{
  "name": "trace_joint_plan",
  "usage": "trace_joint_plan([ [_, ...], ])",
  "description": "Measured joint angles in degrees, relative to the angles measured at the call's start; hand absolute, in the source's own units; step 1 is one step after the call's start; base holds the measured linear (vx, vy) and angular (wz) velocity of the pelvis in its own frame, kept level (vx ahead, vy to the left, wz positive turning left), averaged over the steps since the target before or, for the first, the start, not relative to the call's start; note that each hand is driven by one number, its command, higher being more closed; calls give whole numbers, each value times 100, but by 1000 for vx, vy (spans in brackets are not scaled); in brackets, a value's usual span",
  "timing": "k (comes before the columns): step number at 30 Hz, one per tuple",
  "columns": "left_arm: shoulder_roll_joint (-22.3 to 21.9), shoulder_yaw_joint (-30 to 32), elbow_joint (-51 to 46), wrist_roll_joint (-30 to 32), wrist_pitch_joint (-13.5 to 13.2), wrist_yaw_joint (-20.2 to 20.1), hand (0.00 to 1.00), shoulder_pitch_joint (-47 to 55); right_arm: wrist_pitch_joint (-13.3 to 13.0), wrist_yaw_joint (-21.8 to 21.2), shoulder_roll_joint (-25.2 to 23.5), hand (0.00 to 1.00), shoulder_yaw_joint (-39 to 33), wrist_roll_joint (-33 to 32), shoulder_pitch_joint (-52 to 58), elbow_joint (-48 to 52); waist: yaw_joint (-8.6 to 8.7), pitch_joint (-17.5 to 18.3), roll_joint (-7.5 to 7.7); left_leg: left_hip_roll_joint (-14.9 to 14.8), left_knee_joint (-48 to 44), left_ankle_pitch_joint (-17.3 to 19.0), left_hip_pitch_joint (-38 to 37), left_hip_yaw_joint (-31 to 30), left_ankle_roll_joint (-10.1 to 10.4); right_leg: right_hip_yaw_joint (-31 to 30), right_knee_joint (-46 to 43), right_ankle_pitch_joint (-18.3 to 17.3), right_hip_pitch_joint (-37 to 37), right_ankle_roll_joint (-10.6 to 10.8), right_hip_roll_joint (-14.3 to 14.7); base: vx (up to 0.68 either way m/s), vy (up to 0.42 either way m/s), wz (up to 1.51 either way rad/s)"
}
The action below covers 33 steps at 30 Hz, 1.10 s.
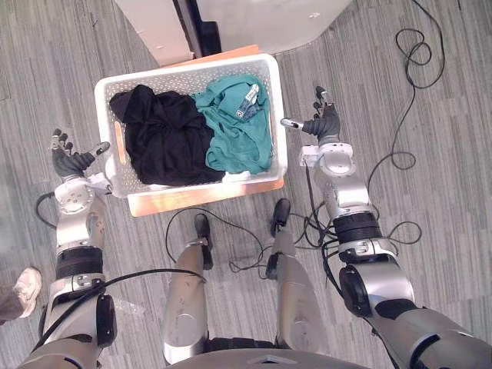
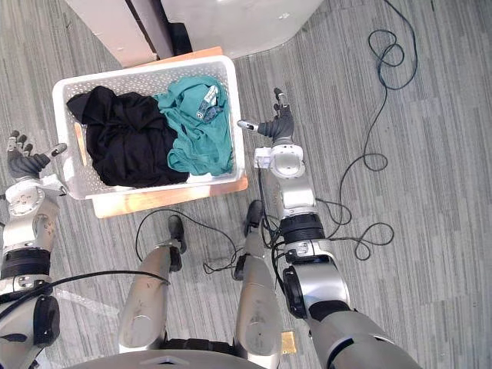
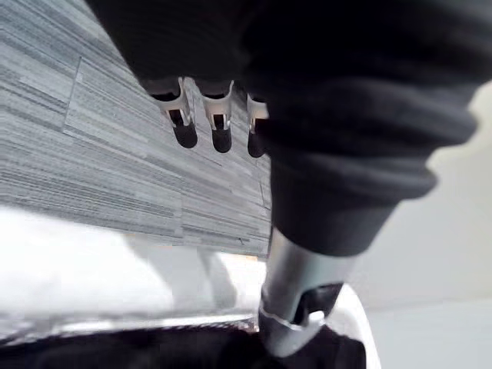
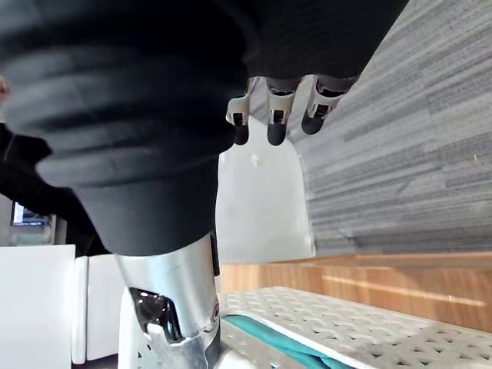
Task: Pick up the laundry basket with both hands and put the clothes into the washing machine.
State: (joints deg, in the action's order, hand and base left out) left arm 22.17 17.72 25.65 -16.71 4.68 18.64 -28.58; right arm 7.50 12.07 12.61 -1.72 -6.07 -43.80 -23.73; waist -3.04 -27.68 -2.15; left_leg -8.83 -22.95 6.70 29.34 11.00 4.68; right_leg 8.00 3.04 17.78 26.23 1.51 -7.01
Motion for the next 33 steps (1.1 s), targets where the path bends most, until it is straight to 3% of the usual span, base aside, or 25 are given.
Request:
trace_joint_plan([
  [20, -11, -419, 944, -13, 37, 305, 0, -610, -114, 88, -563, 0, 383, 202, 3, -588, 61, 5, 10, -68, 16, 9, 81, 136, 8, -134, -11, 26, 179, 3, 54, -6, -18, -3],
  [26, 171, -443, 1456, -12, 62, 368, 0, -842, -143, 81, -679, 0, 387, 206, -168, -842, 110, 166, 84, -68, 18, -13, 226, 179, 14, -201, -44, 30, 373, 73, 47, -21, -29, -3],
  [33, 275, -504, 1784, 10, 225, 367, 0, -1052, -104, 94, -745, 0, 428, 658, -256, -943, 141, 180, 108, -66, 10, -40, 225, 187, 5, -243, -48, 69, 375, 119, 45, -15, -30, -1],
])
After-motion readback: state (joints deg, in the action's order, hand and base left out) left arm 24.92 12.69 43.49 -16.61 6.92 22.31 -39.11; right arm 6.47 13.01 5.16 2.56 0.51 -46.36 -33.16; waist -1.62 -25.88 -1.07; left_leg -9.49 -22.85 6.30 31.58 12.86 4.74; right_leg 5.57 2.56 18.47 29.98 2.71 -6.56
